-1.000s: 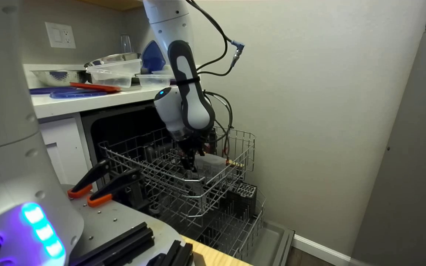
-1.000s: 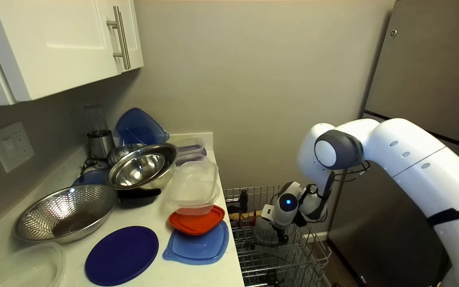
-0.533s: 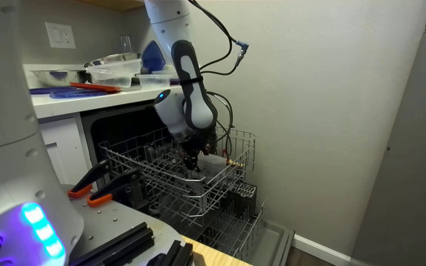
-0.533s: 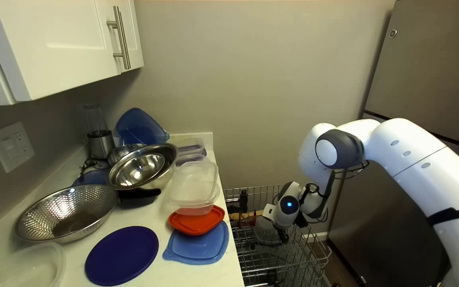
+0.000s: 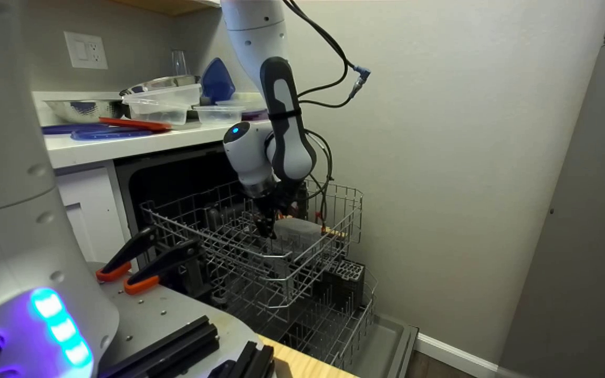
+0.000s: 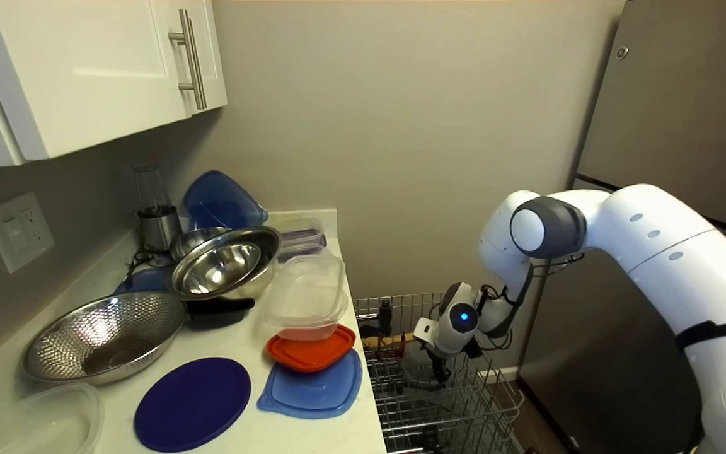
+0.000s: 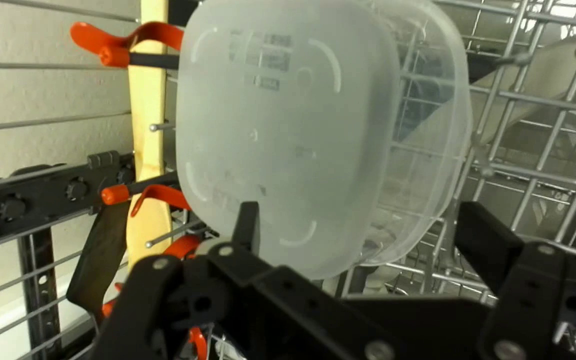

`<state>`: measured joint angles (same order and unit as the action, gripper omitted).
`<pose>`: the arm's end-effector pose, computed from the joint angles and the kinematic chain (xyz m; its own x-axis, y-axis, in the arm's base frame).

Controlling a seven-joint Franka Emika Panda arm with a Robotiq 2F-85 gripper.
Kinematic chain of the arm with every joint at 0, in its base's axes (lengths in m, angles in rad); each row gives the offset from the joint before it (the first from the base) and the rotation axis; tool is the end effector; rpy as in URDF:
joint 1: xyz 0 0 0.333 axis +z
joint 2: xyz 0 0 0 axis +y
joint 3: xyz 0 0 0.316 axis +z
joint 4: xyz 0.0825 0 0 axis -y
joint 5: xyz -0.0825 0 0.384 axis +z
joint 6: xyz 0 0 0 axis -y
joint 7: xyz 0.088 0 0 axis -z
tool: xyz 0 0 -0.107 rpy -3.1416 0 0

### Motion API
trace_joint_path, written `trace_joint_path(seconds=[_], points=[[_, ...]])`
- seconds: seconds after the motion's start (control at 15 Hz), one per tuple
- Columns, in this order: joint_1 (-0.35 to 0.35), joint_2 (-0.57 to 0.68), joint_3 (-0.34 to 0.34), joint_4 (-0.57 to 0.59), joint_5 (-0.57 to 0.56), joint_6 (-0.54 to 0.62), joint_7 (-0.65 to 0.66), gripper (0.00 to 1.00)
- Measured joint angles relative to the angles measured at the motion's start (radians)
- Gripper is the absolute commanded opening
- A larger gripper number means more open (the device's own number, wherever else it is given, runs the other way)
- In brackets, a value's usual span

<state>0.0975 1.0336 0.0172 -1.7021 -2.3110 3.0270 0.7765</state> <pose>0.5310 0.1178 -0.0224 -0.0377 0.9983 -0.0446 0.8829 0.0542 0.4665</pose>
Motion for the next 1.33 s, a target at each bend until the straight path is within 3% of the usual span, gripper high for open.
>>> trace_joint_path(seconds=[1.33], points=[[-0.026, 0.018, 0.01, 0.022, -0.028, -0.073, 0.0, 1.0]])
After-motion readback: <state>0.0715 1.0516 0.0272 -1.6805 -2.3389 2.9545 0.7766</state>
